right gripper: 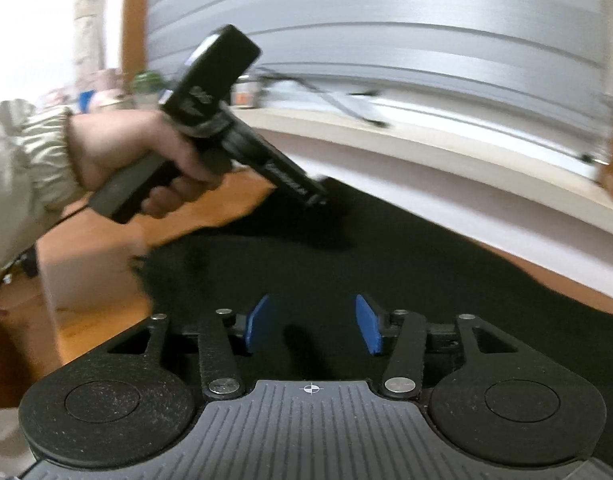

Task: Fold clothes

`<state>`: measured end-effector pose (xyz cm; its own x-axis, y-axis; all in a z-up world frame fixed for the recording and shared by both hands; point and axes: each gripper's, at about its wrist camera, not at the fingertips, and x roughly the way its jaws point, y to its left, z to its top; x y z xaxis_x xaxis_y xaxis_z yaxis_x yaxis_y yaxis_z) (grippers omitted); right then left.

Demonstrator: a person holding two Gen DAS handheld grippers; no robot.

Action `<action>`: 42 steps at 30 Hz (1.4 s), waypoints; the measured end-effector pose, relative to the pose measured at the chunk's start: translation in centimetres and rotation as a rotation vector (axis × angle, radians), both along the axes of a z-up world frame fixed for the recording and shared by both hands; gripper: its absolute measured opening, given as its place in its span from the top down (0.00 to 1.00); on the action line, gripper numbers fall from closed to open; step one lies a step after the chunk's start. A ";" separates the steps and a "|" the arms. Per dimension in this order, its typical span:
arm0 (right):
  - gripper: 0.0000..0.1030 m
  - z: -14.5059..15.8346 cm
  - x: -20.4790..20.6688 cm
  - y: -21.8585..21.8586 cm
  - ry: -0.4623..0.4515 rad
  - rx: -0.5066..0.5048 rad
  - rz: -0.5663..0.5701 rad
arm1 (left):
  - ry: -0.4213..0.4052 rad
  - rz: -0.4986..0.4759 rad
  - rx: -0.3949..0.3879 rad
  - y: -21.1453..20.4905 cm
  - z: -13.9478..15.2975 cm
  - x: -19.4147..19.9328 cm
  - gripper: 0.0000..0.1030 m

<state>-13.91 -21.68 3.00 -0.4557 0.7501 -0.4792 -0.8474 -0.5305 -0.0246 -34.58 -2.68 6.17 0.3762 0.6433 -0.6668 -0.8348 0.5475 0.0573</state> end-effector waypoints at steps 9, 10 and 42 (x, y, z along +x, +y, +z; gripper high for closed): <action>0.36 -0.7 -7.8 -0.1 -0.065 0.024 0.050 | -0.234 0.007 -0.167 0.6 -2.9 -5.8 0.19; 0.36 -0.8 -8.4 0.0 -0.078 0.034 0.042 | -0.253 0.010 -0.184 0.6 -3.1 -6.2 0.19; 0.72 -1.2 -10.9 0.4 -0.154 0.174 0.030 | -0.404 0.096 -0.332 -0.7 -3.4 -8.2 0.21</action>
